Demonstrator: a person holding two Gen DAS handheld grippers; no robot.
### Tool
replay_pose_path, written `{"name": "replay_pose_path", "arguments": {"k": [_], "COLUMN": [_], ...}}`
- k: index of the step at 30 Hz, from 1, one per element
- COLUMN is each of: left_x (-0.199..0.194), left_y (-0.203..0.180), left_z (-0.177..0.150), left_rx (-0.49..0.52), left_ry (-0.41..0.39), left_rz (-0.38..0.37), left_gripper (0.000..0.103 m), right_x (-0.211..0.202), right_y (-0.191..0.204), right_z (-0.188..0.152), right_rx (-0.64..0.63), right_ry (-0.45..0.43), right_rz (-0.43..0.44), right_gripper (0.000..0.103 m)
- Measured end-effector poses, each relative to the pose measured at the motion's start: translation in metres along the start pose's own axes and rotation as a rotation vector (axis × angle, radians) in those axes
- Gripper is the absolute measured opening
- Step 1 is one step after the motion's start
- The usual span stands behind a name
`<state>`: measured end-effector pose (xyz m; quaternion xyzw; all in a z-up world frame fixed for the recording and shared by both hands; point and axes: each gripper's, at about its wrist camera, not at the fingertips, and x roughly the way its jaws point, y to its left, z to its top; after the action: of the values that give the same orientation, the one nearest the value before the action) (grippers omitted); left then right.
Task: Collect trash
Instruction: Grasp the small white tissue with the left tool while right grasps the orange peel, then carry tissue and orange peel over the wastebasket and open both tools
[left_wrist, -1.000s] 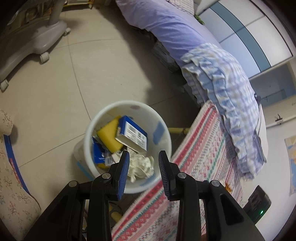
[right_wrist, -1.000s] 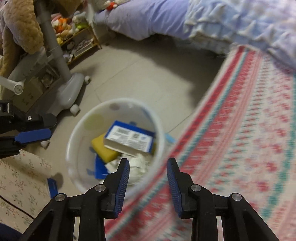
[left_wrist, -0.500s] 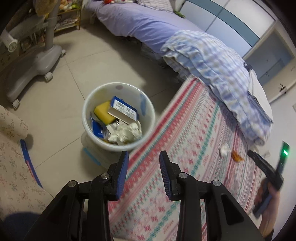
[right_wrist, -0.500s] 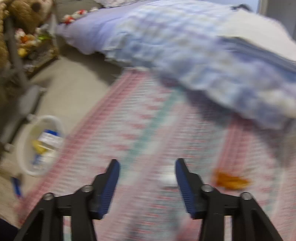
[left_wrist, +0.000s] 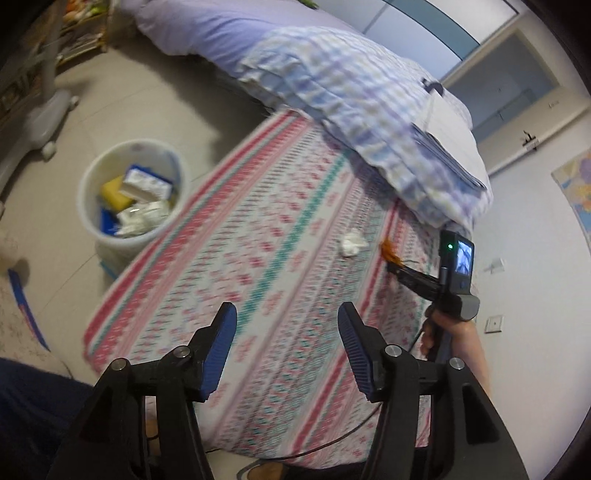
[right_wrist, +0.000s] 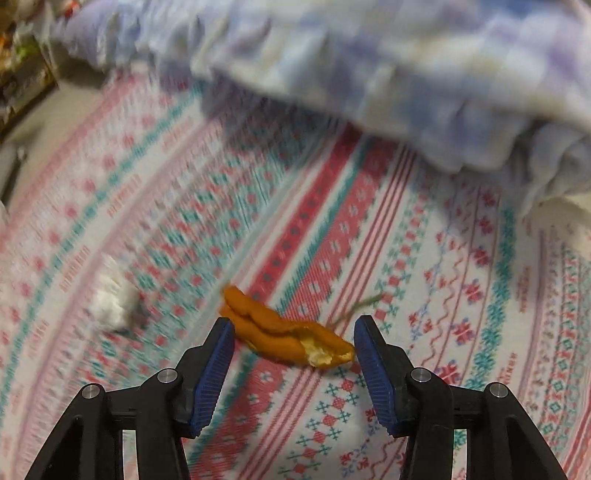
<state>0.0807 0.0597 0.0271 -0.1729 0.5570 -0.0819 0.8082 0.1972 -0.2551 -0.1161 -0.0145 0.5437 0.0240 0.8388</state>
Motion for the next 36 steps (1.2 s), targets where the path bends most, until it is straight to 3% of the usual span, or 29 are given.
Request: {"name": "replay_pose_path", "arguments": {"k": [1,2,3,6,11,17,18,19,21,24,28,36], "left_x": [0.007,0.017,0.029,0.069,0.159,0.231,0.242,0.247,0.246,0.233,0.191,0.12], "left_y": [-0.013,-0.029,-0.043,-0.072,-0.105,-0.129,-0.13,-0.13,-0.126,-0.114,-0.1,-0.05], "left_z": [0.005,0.01,0.015,0.024,0.039,0.04,0.039,0.039,0.041,0.045,0.047,0.064], "left_rx": [0.034,0.075,0.113,0.221,0.332,0.43,0.456,0.465,0.475,0.445,0.473,0.377], "left_ry": [-0.003,-0.008,-0.014,-0.01,0.006,0.047,0.042,0.039,-0.02,0.005,-0.052,-0.078], "left_rz": [0.005,0.019,0.03,0.028,0.124,0.166,0.192,0.207,0.242,0.164,0.161,0.104], "left_gripper": [0.063,0.064,0.066,0.07,0.07,0.07,0.066,0.039,0.019,0.018,0.018,0.019], "right_x": [0.006,0.012,0.009,-0.021,-0.084,-0.117,-0.119,-0.122,-0.126,-0.131,-0.137,-0.141], "right_y": [0.0,0.0,0.002,0.001,-0.01,-0.035,-0.039,-0.039,-0.039,-0.042,-0.041,-0.022], "right_z": [-0.003,-0.005,-0.005,0.0,-0.001,-0.009,-0.012,-0.014,-0.018,-0.02,-0.022,-0.018], "right_rx": [0.008,0.017,0.013,0.05,0.104,0.171,0.179,0.18,0.172,0.171,0.167,0.148], "right_ry": [0.029,0.071,0.057,0.004,-0.117,-0.181,-0.183,-0.185,-0.188,-0.191,-0.208,-0.221], "right_rz": [0.019,0.039,0.028,0.071,0.129,0.109,0.11,0.106,0.095,0.095,0.101,0.137], "right_gripper": [0.025,0.022,0.016,0.016,0.016,0.016,0.016,0.016,0.016,0.016,0.016,0.016]}}
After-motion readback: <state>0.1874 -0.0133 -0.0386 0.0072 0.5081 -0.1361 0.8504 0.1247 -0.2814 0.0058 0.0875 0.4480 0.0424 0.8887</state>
